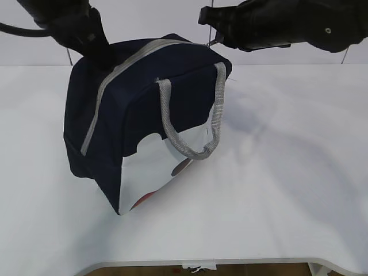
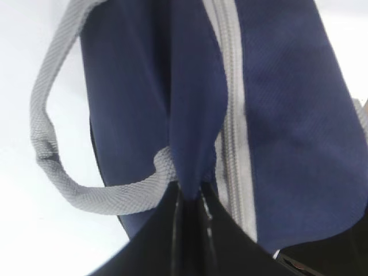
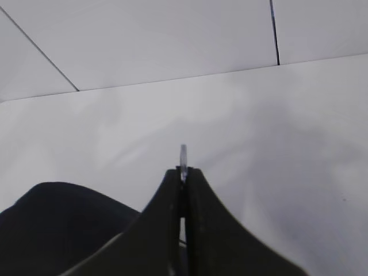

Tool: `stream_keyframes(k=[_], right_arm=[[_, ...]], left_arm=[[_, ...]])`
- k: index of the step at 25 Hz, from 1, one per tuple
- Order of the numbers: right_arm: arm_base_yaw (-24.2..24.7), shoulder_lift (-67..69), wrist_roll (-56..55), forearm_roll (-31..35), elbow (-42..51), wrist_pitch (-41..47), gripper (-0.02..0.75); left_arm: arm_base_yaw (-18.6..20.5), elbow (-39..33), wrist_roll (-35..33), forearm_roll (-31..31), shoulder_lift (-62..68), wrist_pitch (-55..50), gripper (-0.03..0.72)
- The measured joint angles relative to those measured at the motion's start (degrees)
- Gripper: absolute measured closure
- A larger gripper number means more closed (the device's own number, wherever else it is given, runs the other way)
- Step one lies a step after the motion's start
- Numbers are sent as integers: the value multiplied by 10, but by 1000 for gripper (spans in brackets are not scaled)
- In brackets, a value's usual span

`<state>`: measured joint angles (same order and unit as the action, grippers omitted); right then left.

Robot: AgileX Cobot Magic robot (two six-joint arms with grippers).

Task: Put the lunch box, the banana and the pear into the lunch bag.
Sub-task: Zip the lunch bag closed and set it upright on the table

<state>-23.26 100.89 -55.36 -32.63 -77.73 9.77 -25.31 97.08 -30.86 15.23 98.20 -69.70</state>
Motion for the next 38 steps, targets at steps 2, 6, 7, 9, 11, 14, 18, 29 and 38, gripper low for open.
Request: stream_keyframes(k=[2,6,7,9,11,14,18,29,38], right_arm=[[3,7,-3,1,0,0,737],[10,30,-13,1,-2,0,737],[11,34,-13,1,-2,0,737],[11,42,-15,3,-3,0,737],[11,47,-16,10,-3,0,737],[12,49,-17,14,-3,-6,737],[13,49,-19,25,-3,-26,737],[13,49,-31,27,-3,-67,737],[13,49,-34,24,-3,-70,737]], left_arm=[[0,0,2,-1,0,-1,687],[0,0,3,-3,-12,-3,687],[0,0,3,-4,-12,-3,687],[0,0,3,-4,-12,-4,687],[0,0,3,-5,-12,-8,687],[0,0,3,-5,-12,-9,687],[0,0,36,-8,-12,-13,651],[0,34,78,-1,-10,58,317],[0,71,62,43,90,152,316]])
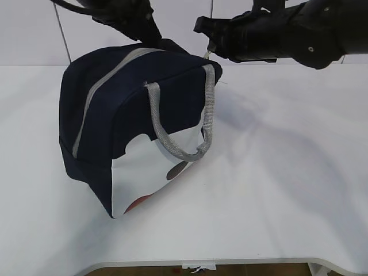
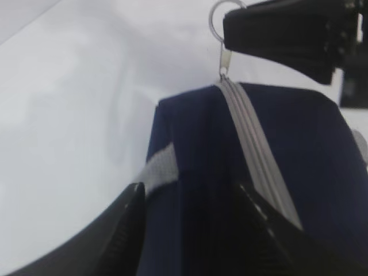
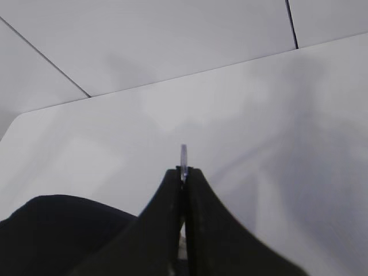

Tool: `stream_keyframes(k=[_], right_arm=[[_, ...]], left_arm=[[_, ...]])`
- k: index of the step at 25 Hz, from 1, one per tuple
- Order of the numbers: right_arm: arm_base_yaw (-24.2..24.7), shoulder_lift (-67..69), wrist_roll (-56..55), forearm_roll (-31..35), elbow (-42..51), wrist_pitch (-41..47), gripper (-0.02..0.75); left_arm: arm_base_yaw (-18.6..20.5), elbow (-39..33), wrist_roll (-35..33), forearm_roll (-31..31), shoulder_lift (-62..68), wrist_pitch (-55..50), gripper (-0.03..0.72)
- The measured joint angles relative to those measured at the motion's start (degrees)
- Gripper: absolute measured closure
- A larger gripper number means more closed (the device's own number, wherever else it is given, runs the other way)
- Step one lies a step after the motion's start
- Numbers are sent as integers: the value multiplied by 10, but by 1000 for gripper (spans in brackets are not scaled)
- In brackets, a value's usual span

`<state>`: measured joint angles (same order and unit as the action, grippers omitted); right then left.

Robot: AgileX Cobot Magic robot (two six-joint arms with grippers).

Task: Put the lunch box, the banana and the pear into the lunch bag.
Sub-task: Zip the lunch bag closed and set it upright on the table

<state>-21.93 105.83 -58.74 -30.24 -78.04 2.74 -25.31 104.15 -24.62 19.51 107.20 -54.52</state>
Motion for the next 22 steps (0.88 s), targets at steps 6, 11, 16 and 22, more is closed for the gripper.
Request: stream_keyframes(k=[6,11,16,22], right_arm=[[0,0,-1,-5,0,-1,737],[0,0,-1,-7,0,-1,737],[0,0,-1,-9,0,-1,737],[0,0,-1,-12,0,-2,737]], left_arm=[[0,66,-5,0,49,2,316],[0,87,-7,1,79,-7,317],[0,88,-7,5,98,-14,319],[0,89,-7,9,110,-19,505]])
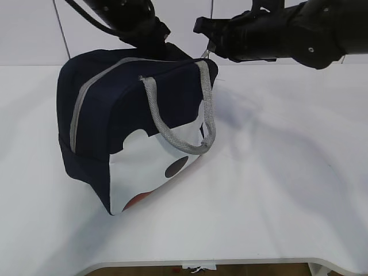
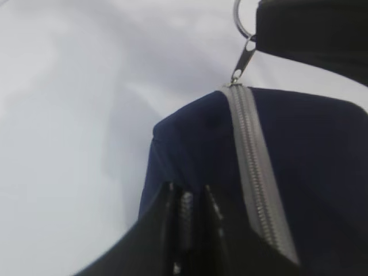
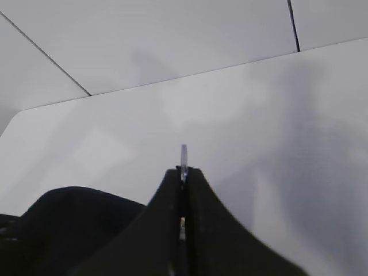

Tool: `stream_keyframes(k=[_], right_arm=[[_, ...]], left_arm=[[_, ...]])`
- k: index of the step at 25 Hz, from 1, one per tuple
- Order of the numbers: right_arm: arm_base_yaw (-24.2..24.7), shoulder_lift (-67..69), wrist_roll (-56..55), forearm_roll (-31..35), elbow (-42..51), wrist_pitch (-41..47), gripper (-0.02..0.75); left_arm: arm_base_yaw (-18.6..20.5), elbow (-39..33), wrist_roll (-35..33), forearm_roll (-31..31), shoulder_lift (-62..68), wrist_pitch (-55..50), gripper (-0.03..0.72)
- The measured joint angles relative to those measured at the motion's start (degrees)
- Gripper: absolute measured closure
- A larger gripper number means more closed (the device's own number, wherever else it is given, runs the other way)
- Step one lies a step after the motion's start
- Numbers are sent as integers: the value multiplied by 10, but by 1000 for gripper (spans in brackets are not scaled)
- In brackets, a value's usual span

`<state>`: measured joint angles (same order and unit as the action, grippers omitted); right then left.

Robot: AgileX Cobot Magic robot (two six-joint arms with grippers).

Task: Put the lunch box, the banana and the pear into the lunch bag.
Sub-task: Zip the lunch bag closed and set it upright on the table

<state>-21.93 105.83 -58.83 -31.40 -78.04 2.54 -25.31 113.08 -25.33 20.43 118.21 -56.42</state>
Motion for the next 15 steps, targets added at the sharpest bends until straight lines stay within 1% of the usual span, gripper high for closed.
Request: stream_keyframes(k=[1,2,4,5,7,8,9,15], right_arm=[[0,0,0,0,0,0,737],[0,0,0,-1,0,0,737],[0,0,0,-1,0,0,737],[0,0,0,-1,0,-1,737],[0,0,0,-1,0,-4,737],[0,0,-1,-1,0,-4,737],[-1,0,-2,-1,0,-7,737],[-1,4,-12,-1,0,-12,737]], left_arm=[[0,7,-1,-5,0,-1,633],[0,11,-1,-8,0,-9,654],[0,19,-1,-13,0,-26,662],[0,37,-1,-21,0,-39,666],[0,37,-1,-21,0,-71,666],[0,59,-2,-25,0,-95,668],[0,63,-2,-25,0,-113,668],[0,66,-2,-27,-11,-128,669]])
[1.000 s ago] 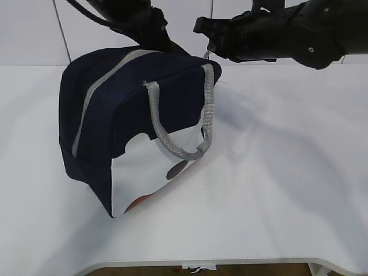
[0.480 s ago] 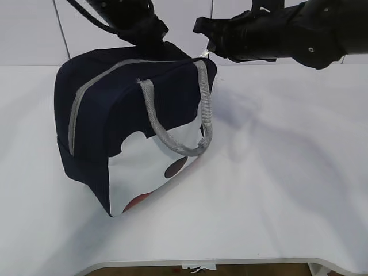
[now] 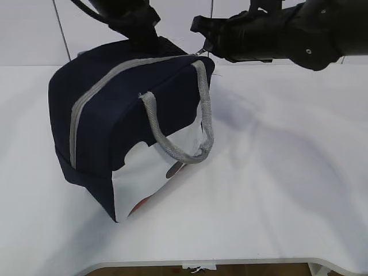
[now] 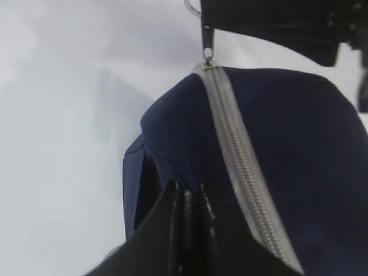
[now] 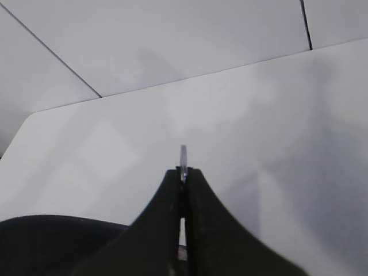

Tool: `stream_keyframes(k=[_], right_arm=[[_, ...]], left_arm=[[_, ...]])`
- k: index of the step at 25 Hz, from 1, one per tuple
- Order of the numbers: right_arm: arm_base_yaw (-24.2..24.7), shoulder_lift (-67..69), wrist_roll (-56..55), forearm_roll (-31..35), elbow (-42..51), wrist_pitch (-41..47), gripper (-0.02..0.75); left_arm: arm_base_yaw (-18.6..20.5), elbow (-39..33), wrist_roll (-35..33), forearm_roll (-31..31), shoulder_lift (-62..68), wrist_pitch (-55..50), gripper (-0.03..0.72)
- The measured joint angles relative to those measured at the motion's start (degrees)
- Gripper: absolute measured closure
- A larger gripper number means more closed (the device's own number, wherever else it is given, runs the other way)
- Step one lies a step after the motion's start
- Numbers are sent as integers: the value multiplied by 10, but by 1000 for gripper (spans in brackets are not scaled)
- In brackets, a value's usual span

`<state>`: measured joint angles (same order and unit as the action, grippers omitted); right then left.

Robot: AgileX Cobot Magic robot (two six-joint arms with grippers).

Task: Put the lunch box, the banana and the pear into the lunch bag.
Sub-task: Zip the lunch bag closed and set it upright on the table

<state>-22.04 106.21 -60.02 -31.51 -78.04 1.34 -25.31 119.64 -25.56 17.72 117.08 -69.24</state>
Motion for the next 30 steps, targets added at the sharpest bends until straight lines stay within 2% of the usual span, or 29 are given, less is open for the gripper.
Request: stream_keyframes(k=[30], right_arm=[[0,77,-35,11,-6,-23,737]], left_arm=[[0,0,-1,-13,-41,-27,671]])
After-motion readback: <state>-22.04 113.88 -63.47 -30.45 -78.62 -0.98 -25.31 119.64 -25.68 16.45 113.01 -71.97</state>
